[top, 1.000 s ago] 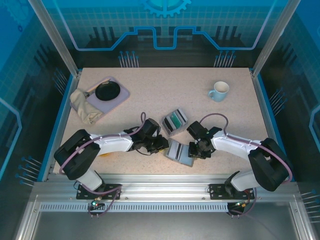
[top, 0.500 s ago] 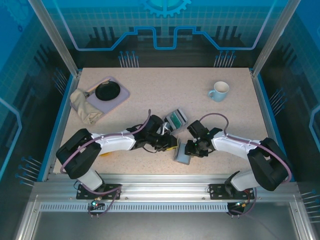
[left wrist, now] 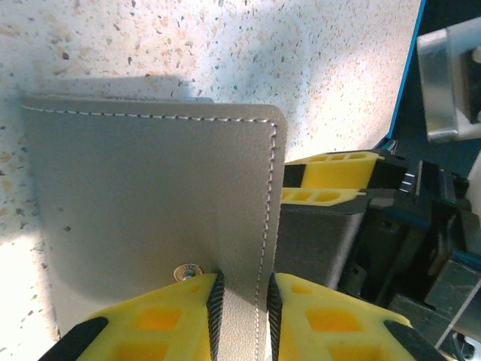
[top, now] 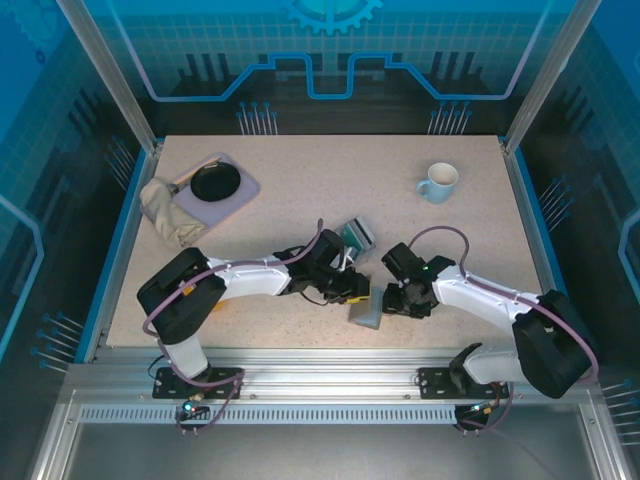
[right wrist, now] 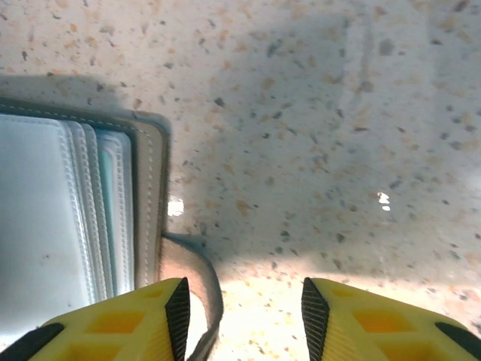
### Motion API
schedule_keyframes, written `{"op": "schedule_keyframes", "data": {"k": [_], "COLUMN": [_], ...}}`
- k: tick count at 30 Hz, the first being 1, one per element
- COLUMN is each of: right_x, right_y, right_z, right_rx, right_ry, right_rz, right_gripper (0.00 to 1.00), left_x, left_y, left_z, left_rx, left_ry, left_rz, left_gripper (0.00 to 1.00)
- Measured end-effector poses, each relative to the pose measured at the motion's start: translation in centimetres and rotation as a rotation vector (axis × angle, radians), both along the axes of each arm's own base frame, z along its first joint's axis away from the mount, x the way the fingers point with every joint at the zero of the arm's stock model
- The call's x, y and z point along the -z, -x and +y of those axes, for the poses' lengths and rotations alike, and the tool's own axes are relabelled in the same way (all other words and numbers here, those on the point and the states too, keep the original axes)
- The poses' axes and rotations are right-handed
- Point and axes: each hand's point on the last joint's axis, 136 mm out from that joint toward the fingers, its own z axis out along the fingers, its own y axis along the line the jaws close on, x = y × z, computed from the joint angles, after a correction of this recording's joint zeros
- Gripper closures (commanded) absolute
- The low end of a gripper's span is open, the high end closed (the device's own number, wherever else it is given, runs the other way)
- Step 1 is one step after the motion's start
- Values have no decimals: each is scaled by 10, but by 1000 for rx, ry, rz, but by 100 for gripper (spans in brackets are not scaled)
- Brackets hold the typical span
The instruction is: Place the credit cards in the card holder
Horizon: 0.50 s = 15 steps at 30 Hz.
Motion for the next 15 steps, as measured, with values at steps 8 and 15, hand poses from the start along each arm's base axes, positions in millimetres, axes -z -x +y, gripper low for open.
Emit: {"op": "schedule_keyframes", "data": {"k": [8,15], "right_x": [-12,-11], "right_y": [-2,3], "right_z": [-9,-7], "right_rx": [38,40], "right_ry": [-18,-53], "right_rz": [-29,-18], "right_gripper": [68,80], "left_x": [14,24], "left_y": [0,4], "left_z": [-6,-4], "left_rx": [21,25], "left_ry": [-30,-58], "left_rz": [14,39], "left_gripper": [73,73]}}
